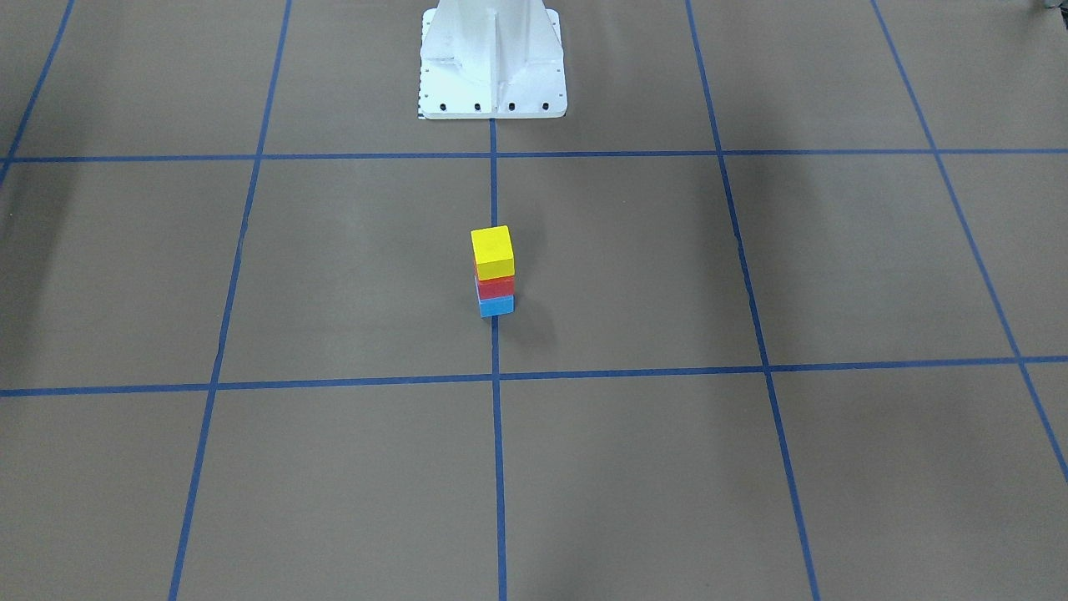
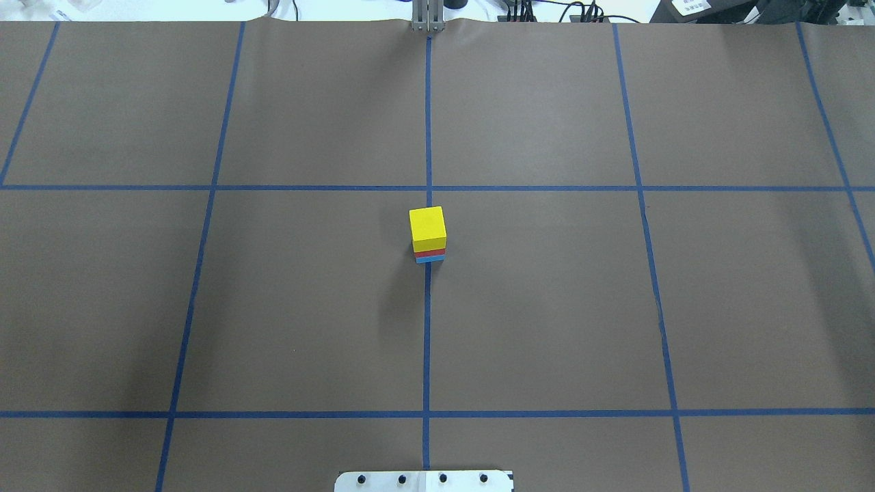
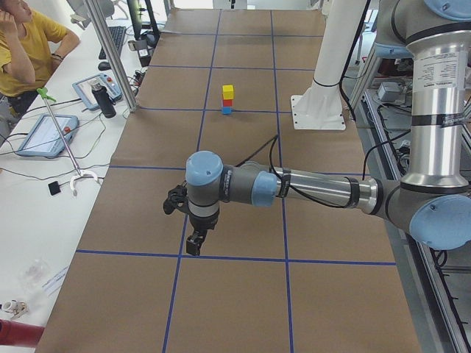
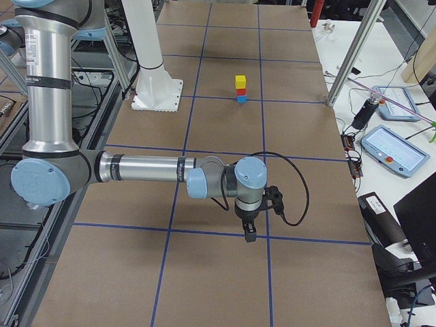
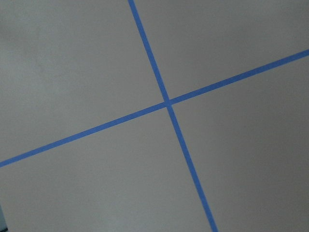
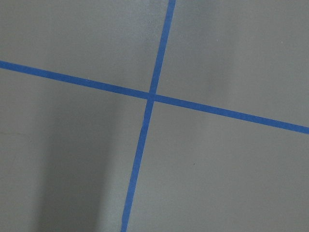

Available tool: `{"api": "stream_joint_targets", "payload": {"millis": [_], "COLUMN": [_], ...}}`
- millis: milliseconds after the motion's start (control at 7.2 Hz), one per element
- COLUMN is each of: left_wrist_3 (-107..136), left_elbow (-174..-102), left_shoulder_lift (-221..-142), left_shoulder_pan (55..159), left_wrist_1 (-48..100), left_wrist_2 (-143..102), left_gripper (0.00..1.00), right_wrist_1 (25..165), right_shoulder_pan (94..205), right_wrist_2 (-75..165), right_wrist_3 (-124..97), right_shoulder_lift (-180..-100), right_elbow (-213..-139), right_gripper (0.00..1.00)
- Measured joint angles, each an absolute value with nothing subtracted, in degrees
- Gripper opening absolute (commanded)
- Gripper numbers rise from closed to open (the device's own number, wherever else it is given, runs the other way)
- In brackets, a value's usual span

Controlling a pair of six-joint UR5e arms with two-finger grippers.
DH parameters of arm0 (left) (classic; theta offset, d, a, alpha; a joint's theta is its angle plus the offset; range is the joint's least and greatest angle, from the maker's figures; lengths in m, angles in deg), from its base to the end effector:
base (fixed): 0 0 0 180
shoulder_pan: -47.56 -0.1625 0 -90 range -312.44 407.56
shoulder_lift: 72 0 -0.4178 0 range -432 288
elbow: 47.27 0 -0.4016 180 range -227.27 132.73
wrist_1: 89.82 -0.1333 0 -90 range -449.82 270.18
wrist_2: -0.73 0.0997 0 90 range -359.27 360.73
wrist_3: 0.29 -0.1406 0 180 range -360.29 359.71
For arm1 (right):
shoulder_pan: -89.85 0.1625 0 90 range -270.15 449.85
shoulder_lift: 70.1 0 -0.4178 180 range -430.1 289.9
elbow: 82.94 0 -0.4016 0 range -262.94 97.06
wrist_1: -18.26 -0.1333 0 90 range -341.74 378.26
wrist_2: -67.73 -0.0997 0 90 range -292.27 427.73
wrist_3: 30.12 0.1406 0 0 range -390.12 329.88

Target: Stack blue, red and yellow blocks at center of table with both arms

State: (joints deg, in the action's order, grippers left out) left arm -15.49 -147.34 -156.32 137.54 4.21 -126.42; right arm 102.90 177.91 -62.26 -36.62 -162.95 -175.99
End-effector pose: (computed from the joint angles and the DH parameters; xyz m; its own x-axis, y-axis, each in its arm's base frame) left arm -0.0482 -0.4741 0.6438 0.7691 0.3450 -0.5381 -0.2093 0.9314 0.2979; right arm 0.0263 -0.4917 0.6759 0.7549 -0.2002 0.6246 0.1199 0.9783 0.1687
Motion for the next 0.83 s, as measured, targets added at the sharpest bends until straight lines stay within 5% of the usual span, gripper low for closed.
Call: {"api": "stream_joint_targets", "payload": {"millis": [833], "left_wrist_3": [-14.8], "left_elbow": [-146.95], "left_shoulder_lift": [-155.81], "left_shoulder_pan": [139.05], "left_wrist_1": [-3.72], "left_wrist_2": [-129.06], "left_gripper": [1.0], "right_wrist_1": [102.9], "right_shoulder_pan": [177.91], "right_wrist_2": [-62.28], "right_wrist_3": [-36.43], "right_shoulder_lift": [-162.9], "right_elbow": [-176.19], "right_gripper": [0.99]}}
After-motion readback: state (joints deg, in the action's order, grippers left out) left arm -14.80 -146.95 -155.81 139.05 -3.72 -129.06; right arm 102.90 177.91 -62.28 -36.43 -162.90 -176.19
